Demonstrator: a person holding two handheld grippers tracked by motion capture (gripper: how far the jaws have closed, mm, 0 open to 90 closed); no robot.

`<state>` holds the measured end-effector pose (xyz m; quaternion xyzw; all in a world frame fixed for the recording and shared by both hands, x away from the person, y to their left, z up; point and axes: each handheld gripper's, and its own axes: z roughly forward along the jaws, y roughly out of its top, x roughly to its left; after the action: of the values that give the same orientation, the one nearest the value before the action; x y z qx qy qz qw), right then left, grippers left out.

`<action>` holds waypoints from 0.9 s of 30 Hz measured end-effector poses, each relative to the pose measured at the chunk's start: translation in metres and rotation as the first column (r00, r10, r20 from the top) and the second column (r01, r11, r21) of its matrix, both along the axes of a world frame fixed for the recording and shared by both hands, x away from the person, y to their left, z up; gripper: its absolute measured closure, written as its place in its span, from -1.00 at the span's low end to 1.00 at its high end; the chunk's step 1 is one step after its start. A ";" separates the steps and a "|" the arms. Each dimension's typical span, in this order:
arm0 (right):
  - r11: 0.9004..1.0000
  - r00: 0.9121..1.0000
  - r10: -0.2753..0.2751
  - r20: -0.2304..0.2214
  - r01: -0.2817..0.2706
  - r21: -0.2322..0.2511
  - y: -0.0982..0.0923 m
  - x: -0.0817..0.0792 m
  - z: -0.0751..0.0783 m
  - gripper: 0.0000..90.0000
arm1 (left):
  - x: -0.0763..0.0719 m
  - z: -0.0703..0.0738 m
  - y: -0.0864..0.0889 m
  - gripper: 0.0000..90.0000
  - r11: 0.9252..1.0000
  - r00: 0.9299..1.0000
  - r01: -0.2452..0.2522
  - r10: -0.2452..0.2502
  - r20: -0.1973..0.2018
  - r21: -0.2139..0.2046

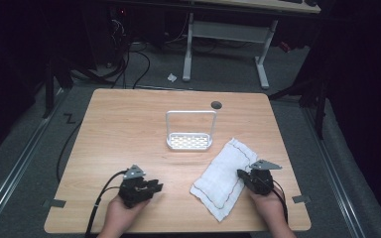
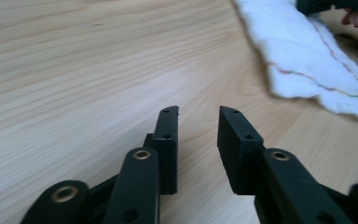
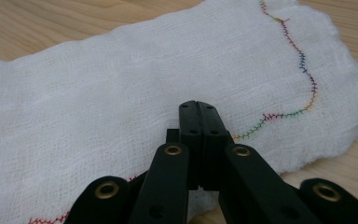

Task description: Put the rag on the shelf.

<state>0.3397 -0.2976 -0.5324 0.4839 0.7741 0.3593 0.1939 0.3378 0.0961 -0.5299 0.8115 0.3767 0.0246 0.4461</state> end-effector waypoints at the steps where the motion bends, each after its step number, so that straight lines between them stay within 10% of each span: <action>1: 1.000 1.000 0.014 0.000 -0.014 0.006 0.003 -0.001 0.000 1.00 | 0.002 0.000 -0.008 0.40 1.000 1.000 0.008 -0.008 -0.002 -0.010; 8: 0.999 0.999 0.049 0.001 -0.049 -0.004 0.010 -0.002 0.000 1.00 | 0.018 0.002 -0.059 0.20 0.995 0.996 0.077 -0.079 -0.035 -0.065; 15: 0.999 0.999 0.052 0.004 -0.052 -0.005 0.010 -0.003 0.000 1.00 | 0.012 -0.007 -0.075 0.86 0.992 0.991 0.123 -0.122 -0.051 0.014; 27: 0.991 0.991 0.136 -0.009 -0.137 -0.015 0.033 -0.008 0.001 1.00 | -0.059 -0.010 -0.053 0.88 0.981 0.977 0.195 -0.195 -0.088 -0.013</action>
<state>0.3321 -0.2646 -0.5315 0.4298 0.8088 0.3639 0.1694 0.2789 0.0434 -0.5396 0.8438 0.3147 -0.0560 0.4311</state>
